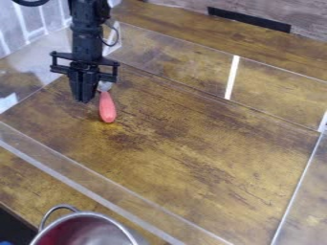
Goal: Move the pink spoon to the left side of the table
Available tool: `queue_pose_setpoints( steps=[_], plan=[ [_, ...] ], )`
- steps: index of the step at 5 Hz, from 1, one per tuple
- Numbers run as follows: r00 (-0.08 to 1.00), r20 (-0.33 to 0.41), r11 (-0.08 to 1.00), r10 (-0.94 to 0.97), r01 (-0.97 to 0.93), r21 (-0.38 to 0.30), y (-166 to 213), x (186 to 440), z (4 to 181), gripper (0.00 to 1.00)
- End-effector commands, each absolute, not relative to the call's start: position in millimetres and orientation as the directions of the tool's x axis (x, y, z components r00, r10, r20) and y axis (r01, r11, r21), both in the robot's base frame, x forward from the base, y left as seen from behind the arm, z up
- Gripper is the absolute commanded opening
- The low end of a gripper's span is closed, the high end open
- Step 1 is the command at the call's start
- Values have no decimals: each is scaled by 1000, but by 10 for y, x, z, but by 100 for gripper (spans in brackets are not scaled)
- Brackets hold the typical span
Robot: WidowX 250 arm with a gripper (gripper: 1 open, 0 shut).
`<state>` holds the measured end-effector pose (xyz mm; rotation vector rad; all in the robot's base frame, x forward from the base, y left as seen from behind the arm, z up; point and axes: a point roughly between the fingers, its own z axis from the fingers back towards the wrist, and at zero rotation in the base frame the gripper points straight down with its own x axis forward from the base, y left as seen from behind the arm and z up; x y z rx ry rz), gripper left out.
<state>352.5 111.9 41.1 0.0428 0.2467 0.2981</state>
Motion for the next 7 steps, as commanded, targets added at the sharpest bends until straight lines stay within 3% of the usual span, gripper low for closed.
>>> queue_pose_setpoints(
  steps=[1, 2, 3, 4, 5, 6, 7],
  plan=[
    [943, -177, 959, 282, -278, 48, 1310, 3628, 634, 100],
    [934, -180, 951, 309, -304, 54, 1293, 3737, 560, 100],
    [924, -183, 942, 337, -332, 59, 1288, 3836, 550, 0],
    [929, -188, 948, 318, -310, 71, 1227, 3811, 701, 100],
    [939, -176, 955, 296, -290, 62, 1159, 3781, 923, 100],
    [929, -187, 947, 320, -315, 58, 1216, 3804, 908, 100],
    [917, -209, 940, 341, -336, 59, 1235, 3799, 776, 100]
  ],
)
